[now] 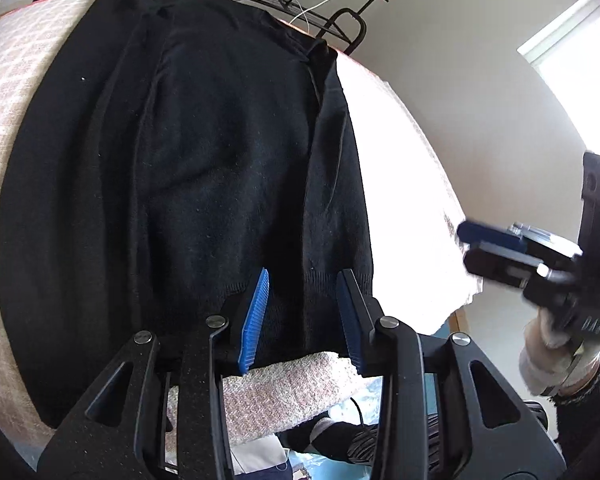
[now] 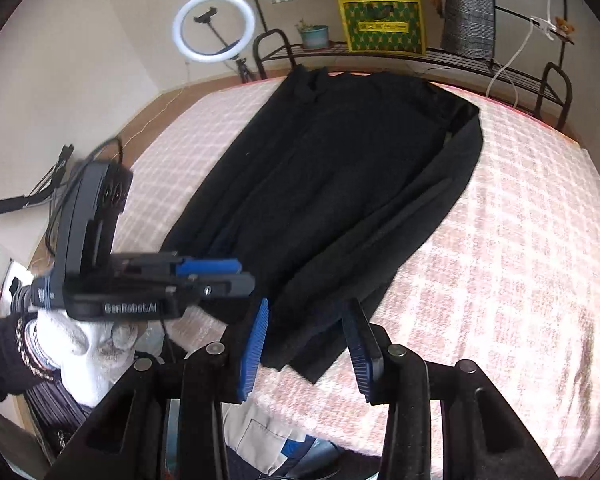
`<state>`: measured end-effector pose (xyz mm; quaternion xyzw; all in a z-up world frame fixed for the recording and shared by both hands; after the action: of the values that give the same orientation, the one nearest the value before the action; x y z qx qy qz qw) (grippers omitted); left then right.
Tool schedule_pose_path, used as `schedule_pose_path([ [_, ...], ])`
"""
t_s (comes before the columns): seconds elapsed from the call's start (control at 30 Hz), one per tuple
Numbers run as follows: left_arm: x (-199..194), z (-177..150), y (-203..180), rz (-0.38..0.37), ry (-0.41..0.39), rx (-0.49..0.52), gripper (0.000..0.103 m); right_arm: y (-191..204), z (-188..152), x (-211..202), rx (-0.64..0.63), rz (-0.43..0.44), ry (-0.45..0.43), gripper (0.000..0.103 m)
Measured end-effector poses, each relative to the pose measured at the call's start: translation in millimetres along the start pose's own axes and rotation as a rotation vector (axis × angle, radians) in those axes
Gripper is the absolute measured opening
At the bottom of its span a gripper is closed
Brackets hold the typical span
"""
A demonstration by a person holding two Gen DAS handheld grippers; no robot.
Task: Fold large clothes
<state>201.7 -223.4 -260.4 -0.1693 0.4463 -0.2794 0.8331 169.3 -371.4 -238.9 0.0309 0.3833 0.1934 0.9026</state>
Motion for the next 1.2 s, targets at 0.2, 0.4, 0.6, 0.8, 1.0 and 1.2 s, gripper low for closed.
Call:
schedule_pose_path([
  [0.2, 32.9, -7.5, -6.5, 0.005, 0.057, 0.007, 0.035, -68.3, 49.8, 2.1, 0.137, -0.069, -0.084, 0.05],
  [0.4, 46.1, -8.7, 6.1, -0.062, 0.046, -0.102, 0.016, -144.7, 112.1, 40.0, 0.289, -0.127, -0.159, 0.054],
  [0.6, 46.3, -6.6, 2.0, -0.067, 0.026, -0.07, 0.001, -208.6, 158.7, 106.8, 0.435, -0.165, -0.184, 0.053],
  [0.8, 40.5, -5.5, 0.6, -0.09, 0.016, -0.054, 0.0, -248.6, 193.5, 169.8, 0.512, -0.163, -0.177, 0.053],
  [1.0, 38.1, -11.1, 3.0, -0.096, 0.019, -0.039, 0.0, -260.9, 214.0, 224.8, 0.491, -0.195, -0.114, 0.036],
  [1.2, 49.4, -5.5, 4.2, -0.123, 0.034, -0.092, 0.0, -252.7, 227.9, 232.1, 0.398, -0.245, -0.106, 0.0],
])
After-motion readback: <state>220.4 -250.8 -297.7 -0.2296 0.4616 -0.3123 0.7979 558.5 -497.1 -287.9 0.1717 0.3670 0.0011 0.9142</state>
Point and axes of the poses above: each gripper's, at about its wrist camera, not at the fingertips, and x roughly the way its jaws point, y to its left, z to its top, the point moved 3 cm from there along x, roughly the way its jaws point, and after that the axes turned 11 degrees about -y, right-handed, at the moved point
